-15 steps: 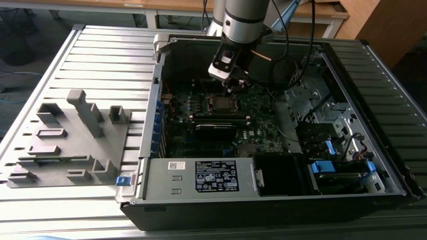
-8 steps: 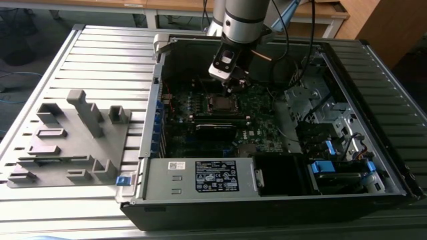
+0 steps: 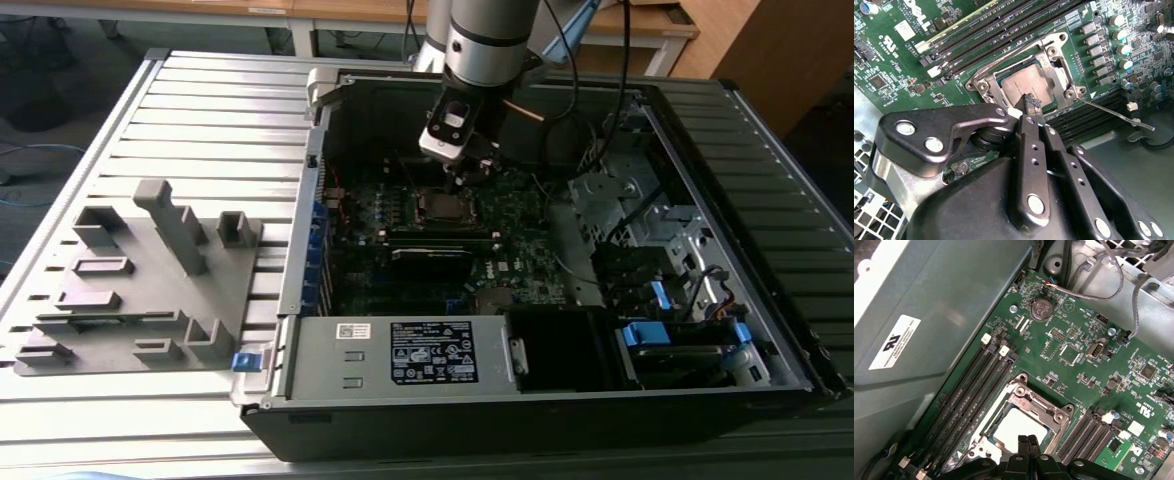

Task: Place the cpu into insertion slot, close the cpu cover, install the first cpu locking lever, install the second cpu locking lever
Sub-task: 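Close the cpu cover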

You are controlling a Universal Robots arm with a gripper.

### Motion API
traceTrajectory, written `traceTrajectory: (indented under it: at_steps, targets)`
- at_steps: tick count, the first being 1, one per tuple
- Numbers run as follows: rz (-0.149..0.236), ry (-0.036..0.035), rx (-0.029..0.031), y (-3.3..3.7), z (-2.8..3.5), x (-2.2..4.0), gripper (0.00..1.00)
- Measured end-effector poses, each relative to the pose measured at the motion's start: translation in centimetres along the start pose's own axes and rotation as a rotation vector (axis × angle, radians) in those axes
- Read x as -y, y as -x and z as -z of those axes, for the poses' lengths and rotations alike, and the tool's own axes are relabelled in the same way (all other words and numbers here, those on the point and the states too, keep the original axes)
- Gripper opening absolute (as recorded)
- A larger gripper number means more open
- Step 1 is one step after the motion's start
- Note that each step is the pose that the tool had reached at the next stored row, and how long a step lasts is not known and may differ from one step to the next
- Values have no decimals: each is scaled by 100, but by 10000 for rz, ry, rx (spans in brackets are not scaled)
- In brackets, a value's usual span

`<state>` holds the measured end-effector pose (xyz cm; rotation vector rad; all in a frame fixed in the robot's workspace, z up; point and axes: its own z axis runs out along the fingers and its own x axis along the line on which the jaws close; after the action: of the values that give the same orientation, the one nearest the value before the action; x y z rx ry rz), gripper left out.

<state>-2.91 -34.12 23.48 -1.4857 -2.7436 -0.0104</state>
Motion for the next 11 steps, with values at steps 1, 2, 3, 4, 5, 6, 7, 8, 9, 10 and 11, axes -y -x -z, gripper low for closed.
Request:
traceTrajectory:
  at_steps: [1,2,3,4,5,6,7,8,9,10,11]
  targets:
    - [108,-2,0,0,0,0,11]
    - [223,-5,1,0,0,0,11]
    - [350,-7,1,0,0,0,11]
    - [497,-11,2,0,0,0,11]
    - [644,-14,3,0,0,0,11]
    - [811,-18,3,0,0,0,11]
    - [985,-21,4,0,0,0,11]
    - [1164,-25,5,0,0,0,11]
    - [1343,-29,6,0,0,0,11]
    - [1520,-33,6,0,0,0,11]
    - [1716,-38,8,0,0,0,11]
